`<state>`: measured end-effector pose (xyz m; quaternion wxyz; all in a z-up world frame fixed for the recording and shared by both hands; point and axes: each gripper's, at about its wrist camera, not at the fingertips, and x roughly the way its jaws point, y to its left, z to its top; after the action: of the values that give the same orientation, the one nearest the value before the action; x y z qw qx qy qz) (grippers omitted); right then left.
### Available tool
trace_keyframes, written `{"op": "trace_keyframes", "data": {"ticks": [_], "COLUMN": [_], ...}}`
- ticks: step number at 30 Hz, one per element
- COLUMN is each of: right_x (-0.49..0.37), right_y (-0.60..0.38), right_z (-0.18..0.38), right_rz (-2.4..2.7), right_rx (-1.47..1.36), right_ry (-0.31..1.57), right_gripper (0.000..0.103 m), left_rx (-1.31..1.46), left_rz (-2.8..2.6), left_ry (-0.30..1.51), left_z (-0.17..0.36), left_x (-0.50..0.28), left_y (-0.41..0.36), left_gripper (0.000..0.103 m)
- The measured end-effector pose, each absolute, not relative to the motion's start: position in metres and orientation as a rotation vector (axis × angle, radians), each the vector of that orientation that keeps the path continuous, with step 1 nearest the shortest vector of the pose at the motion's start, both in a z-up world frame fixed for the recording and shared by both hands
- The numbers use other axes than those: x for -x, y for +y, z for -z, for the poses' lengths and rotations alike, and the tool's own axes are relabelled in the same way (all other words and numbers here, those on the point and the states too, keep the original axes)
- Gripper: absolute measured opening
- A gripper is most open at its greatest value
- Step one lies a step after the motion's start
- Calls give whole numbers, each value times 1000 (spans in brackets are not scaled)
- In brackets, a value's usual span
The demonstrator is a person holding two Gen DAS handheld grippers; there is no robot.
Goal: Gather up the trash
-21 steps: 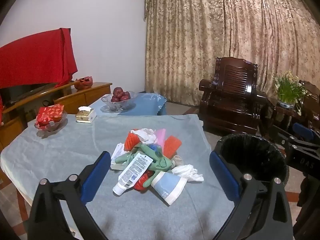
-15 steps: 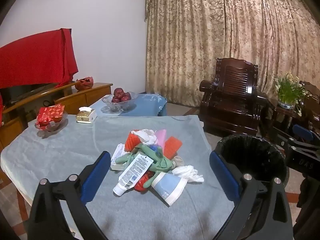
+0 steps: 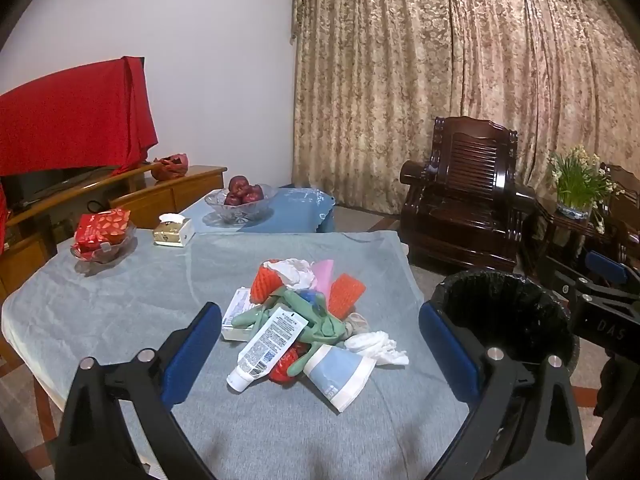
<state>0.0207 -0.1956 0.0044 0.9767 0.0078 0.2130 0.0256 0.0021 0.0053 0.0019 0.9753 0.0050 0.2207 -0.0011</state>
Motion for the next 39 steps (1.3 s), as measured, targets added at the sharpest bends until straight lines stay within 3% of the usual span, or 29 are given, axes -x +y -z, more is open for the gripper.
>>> {"op": "trace_keyframes", "data": {"ticks": [39], "right_x": [-21], "right_y": [-204], "right_z": [2], "right_rz": [-52], "right_rx": [-15], "right_ry": [430], "right_gripper": [98], "left_rx": [-10], "left_rz": [-3], "left_ry": [439], "left_z": [-2], "left_x": [2], "left_y": [8], "left_gripper": [97]}}
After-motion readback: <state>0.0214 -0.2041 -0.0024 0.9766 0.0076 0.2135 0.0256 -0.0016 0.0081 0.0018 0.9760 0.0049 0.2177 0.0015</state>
